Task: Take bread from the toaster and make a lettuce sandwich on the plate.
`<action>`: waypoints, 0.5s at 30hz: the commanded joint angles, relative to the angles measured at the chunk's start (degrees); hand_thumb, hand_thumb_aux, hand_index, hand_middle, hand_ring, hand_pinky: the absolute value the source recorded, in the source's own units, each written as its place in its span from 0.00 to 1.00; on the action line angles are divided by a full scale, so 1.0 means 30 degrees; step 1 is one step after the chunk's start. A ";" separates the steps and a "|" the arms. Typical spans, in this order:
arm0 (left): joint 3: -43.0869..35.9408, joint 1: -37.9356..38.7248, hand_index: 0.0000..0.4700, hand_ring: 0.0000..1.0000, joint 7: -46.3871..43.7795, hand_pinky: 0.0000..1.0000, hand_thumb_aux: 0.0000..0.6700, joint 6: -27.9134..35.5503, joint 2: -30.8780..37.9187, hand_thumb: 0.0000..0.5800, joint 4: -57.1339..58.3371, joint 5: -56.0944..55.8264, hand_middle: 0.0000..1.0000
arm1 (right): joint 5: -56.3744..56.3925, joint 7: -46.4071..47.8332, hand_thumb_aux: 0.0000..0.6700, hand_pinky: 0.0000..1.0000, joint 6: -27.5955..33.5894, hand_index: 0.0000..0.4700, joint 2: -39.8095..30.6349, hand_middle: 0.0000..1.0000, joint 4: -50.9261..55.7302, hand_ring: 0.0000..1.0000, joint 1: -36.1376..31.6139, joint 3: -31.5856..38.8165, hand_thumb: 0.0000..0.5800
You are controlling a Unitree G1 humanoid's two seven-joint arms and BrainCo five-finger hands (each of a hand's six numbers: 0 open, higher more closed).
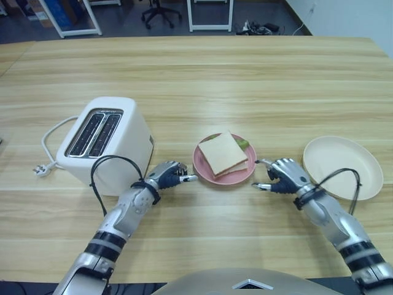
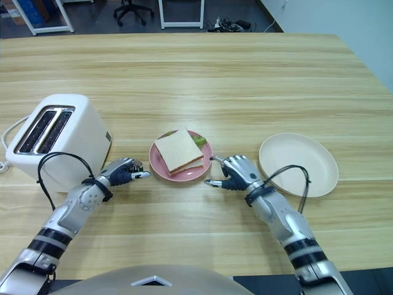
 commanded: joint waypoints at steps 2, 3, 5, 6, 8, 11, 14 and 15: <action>0.3592 0.2809 0.00 0.00 0.2186 0.00 0.00 -0.2200 -0.1525 0.00 -0.3541 -0.4003 0.00 | 0.4172 0.1163 0.00 0.00 -0.0512 0.00 -0.0896 0.00 -0.5283 0.00 0.4053 -0.3932 0.00; 0.4194 0.2680 0.00 0.00 0.2851 0.00 0.00 -0.2606 -0.2424 0.00 -0.3924 -0.4997 0.00 | 0.4966 0.1078 0.00 0.00 -0.0580 0.00 -0.0470 0.00 -0.5884 0.00 0.4194 -0.4409 0.00; 0.4884 0.1986 0.00 0.00 0.3573 0.00 0.00 -0.3054 -0.4551 0.00 -0.4060 -0.7543 0.00 | 0.6554 0.0519 0.00 0.00 -0.0775 0.00 0.1086 0.00 -0.5908 0.00 0.3499 -0.4559 0.00; 0.4967 0.1641 0.00 0.00 0.3748 0.00 0.00 -0.3259 -0.5361 0.00 -0.3856 -0.8389 0.00 | 0.7579 0.0374 0.00 0.00 -0.0664 0.00 0.2048 0.00 -0.5740 0.00 0.3039 -0.4415 0.00; 0.4861 0.1022 0.00 0.00 0.3570 0.00 0.00 -0.3885 -0.6528 0.00 -0.2933 -0.9403 0.00 | 0.9918 0.0498 0.00 0.00 0.0440 0.00 0.4116 0.00 -0.5118 0.00 0.2257 -0.4156 0.00; 0.4858 0.0208 0.00 0.00 0.3383 0.00 0.00 -0.4702 -0.7723 0.00 -0.1158 -0.9942 0.00 | 1.0603 0.0071 0.00 0.00 0.1350 0.00 0.6374 0.00 -0.3407 0.00 0.1128 -0.3832 0.00; 0.5297 -0.0559 0.00 0.00 0.3261 0.00 0.00 -0.5306 -0.8307 0.00 0.0294 -1.0314 0.00 | 0.9558 -0.0941 0.00 0.00 0.1873 0.00 0.7678 0.00 -0.2108 0.00 0.0143 -0.3703 0.00; 0.5387 -0.0780 0.00 0.00 0.3094 0.00 0.00 -0.5608 -0.8407 0.00 0.0679 -1.0462 0.00 | 0.9343 -0.1097 0.00 0.00 0.2035 0.00 0.7992 0.00 -0.1790 0.00 -0.0094 -0.3610 0.00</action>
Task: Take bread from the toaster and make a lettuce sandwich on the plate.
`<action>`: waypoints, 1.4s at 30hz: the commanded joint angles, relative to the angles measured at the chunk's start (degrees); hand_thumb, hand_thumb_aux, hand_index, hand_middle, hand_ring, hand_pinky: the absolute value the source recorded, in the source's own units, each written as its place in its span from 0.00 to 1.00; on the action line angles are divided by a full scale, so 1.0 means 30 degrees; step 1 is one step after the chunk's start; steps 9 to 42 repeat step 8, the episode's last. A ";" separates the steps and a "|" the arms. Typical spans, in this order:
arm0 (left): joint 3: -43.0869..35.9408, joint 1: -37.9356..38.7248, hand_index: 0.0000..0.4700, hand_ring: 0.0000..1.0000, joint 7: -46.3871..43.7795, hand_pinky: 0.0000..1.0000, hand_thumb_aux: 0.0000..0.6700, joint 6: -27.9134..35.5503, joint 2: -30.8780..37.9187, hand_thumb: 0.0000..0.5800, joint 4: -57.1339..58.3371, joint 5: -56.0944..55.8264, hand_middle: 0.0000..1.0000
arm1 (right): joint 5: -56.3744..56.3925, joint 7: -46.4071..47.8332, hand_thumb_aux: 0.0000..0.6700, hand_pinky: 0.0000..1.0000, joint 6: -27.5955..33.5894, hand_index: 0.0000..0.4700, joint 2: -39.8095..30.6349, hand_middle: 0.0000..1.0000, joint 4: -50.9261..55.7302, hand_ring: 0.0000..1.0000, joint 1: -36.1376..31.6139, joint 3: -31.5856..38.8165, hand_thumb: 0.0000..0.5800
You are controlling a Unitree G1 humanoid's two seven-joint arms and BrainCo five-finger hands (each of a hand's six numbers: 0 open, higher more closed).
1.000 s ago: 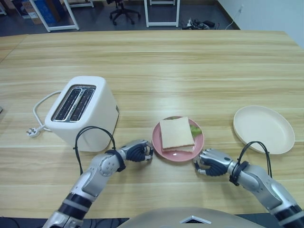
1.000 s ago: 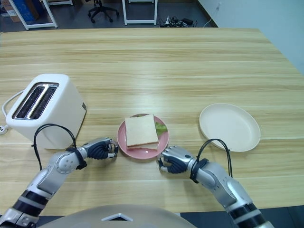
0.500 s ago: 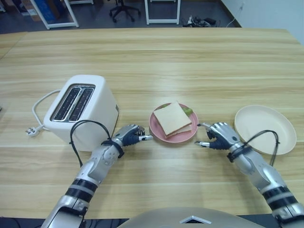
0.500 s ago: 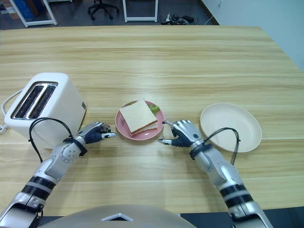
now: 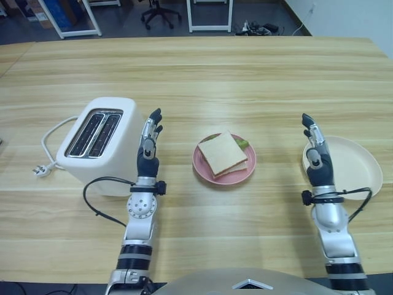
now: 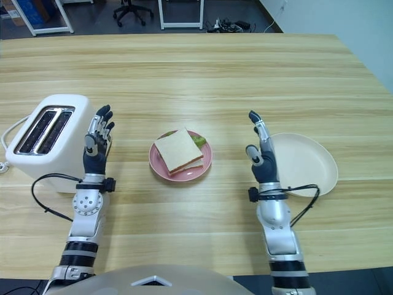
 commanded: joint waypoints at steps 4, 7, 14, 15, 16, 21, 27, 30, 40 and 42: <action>0.0476 -0.1266 0.00 0.00 -0.1733 0.00 0.00 0.0633 -0.0392 0.00 0.1407 -0.1780 0.00 | -0.0819 -0.0751 0.00 0.00 0.1476 0.00 0.1825 0.00 0.1702 0.00 -0.1467 0.0223 0.00; 0.0638 -0.1194 0.00 0.00 -0.2708 0.00 0.00 0.1951 -0.0576 0.00 0.0922 -0.3060 0.00 | -0.0340 -0.0206 0.00 0.00 0.0873 0.00 0.2000 0.00 0.2233 0.00 -0.1738 0.0254 0.00; 0.0784 -0.1171 0.00 0.00 -0.2563 0.00 0.00 0.2006 -0.0681 0.00 0.0845 -0.3041 0.00 | -0.0456 -0.0335 0.00 0.00 0.0580 0.00 0.2082 0.00 0.2479 0.00 -0.1827 0.0266 0.00; 0.0784 -0.1171 0.00 0.00 -0.2563 0.00 0.00 0.2006 -0.0681 0.00 0.0845 -0.3041 0.00 | -0.0456 -0.0335 0.00 0.00 0.0580 0.00 0.2082 0.00 0.2479 0.00 -0.1827 0.0266 0.00; 0.0784 -0.1171 0.00 0.00 -0.2563 0.00 0.00 0.2006 -0.0681 0.00 0.0845 -0.3041 0.00 | -0.0456 -0.0335 0.00 0.00 0.0580 0.00 0.2082 0.00 0.2479 0.00 -0.1827 0.0266 0.00; 0.0784 -0.1171 0.00 0.00 -0.2563 0.00 0.00 0.2006 -0.0681 0.00 0.0845 -0.3041 0.00 | -0.0456 -0.0335 0.00 0.00 0.0580 0.00 0.2082 0.00 0.2479 0.00 -0.1827 0.0266 0.00; 0.0784 -0.1171 0.00 0.00 -0.2563 0.00 0.00 0.2006 -0.0681 0.00 0.0845 -0.3041 0.00 | -0.0456 -0.0335 0.00 0.00 0.0580 0.00 0.2082 0.00 0.2479 0.00 -0.1827 0.0266 0.00; 0.0784 -0.1171 0.00 0.00 -0.2563 0.00 0.00 0.2006 -0.0681 0.00 0.0845 -0.3041 0.00 | -0.0456 -0.0335 0.00 0.00 0.0580 0.00 0.2082 0.00 0.2479 0.00 -0.1827 0.0266 0.00; 0.0784 -0.1171 0.00 0.00 -0.2563 0.00 0.00 0.2006 -0.0681 0.00 0.0845 -0.3041 0.00 | -0.0456 -0.0335 0.00 0.00 0.0580 0.00 0.2082 0.00 0.2479 0.00 -0.1827 0.0266 0.00; 0.0784 -0.1171 0.00 0.00 -0.2563 0.00 0.00 0.2006 -0.0681 0.00 0.0845 -0.3041 0.00 | -0.0456 -0.0335 0.00 0.00 0.0580 0.00 0.2082 0.00 0.2479 0.00 -0.1827 0.0266 0.00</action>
